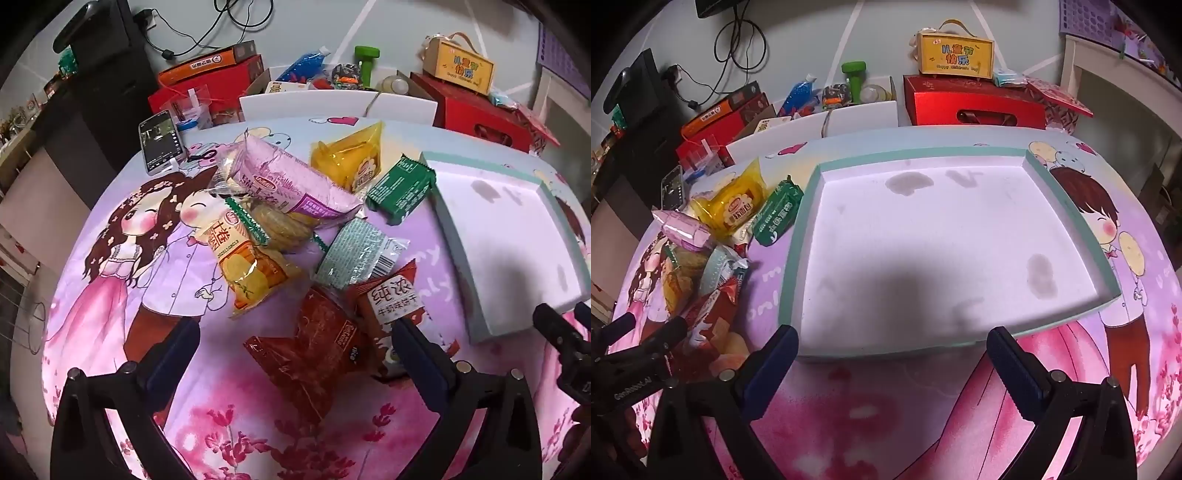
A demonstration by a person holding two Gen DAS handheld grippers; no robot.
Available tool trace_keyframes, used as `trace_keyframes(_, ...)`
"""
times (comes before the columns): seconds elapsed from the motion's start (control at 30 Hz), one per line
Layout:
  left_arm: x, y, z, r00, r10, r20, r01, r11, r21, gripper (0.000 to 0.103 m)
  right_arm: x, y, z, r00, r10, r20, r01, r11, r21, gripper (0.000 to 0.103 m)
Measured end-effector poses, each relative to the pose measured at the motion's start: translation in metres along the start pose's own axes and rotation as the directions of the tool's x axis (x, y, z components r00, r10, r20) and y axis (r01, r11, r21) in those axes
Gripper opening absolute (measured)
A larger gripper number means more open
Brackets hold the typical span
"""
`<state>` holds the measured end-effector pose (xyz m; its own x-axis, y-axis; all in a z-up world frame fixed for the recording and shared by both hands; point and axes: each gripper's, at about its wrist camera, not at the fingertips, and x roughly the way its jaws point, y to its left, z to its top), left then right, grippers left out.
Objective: Organize snacks
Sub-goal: 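Move both tools toward the snack pile beside the white tray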
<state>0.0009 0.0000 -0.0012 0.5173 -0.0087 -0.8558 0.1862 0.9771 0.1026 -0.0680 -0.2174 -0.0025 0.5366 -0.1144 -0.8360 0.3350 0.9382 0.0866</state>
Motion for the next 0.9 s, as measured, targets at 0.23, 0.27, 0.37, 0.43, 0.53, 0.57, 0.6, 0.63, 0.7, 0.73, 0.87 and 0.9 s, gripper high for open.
trace_keyframes(0.23, -0.011, -0.001, 0.004, 0.999, -0.045, 0.020, 0.045, 0.999, -0.002, 0.103, 0.000, -0.003, -0.002, 1.000, -0.016, -0.004, 0.016, 1.000, 0.007, 0.103)
trace_keyframes(0.27, -0.011, 0.000, 0.004, 0.998, -0.054, 0.023, 0.054, 0.999, 0.000, 0.103, 0.000, -0.002, -0.001, 1.000, -0.019, -0.006, 0.019, 1.000, 0.004, 0.103)
trace_keyframes(0.37, -0.013, 0.003, 0.002, 0.997, -0.072, 0.029, 0.072, 0.997, 0.000, 0.103, -0.001, -0.003, -0.002, 1.000, -0.019, -0.010, 0.019, 1.000, -0.002, 0.103)
trace_keyframes(0.43, -0.014, 0.004, 0.002, 0.997, -0.073, 0.031, 0.073, 0.997, -0.004, 0.103, 0.003, 0.002, -0.003, 1.000, -0.024, -0.011, 0.024, 1.000, -0.002, 0.103)
trace_keyframes(0.53, -0.015, 0.006, 0.002, 0.997, -0.073, 0.032, 0.073, 0.997, -0.013, 0.103, 0.007, 0.003, -0.003, 1.000, -0.022, -0.016, 0.022, 1.000, 0.003, 0.103)
trace_keyframes(0.57, -0.016, 0.006, 0.003, 0.997, -0.074, 0.034, 0.074, 0.997, -0.014, 0.103, 0.008, 0.003, -0.003, 1.000, -0.020, -0.018, 0.020, 1.000, 0.004, 0.103)
trace_keyframes(0.6, -0.017, 0.006, 0.003, 0.996, -0.077, 0.037, 0.077, 0.997, -0.014, 0.103, 0.009, 0.002, -0.003, 1.000, -0.019, -0.023, 0.019, 1.000, 0.007, 0.103)
trace_keyframes(0.63, -0.018, 0.006, 0.004, 0.996, -0.081, 0.039, 0.081, 0.997, -0.014, 0.103, 0.011, 0.002, -0.004, 0.999, -0.024, -0.026, 0.024, 1.000, 0.010, 0.103)
trace_keyframes(0.7, -0.022, 0.007, 0.004, 0.995, -0.087, 0.051, 0.088, 0.996, -0.014, 0.103, 0.012, 0.001, -0.004, 0.999, -0.027, -0.028, 0.028, 1.000, 0.014, 0.103)
trace_keyframes(0.73, -0.024, 0.007, 0.005, 0.994, -0.096, 0.058, 0.097, 0.995, -0.015, 0.103, 0.012, 0.001, -0.004, 0.999, -0.028, -0.024, 0.028, 0.999, 0.017, 0.103)
trace_keyframes(0.87, -0.024, 0.008, 0.004, 0.989, -0.140, 0.056, 0.141, 0.990, -0.021, 0.103, 0.013, 0.005, -0.004, 0.998, -0.053, -0.016, 0.053, 0.999, 0.007, 0.103)
trace_keyframes(0.9, -0.023, 0.007, 0.004, 0.989, -0.140, 0.051, 0.141, 0.990, -0.016, 0.103, 0.013, 0.007, -0.004, 0.999, -0.045, -0.017, 0.045, 0.999, 0.003, 0.103)
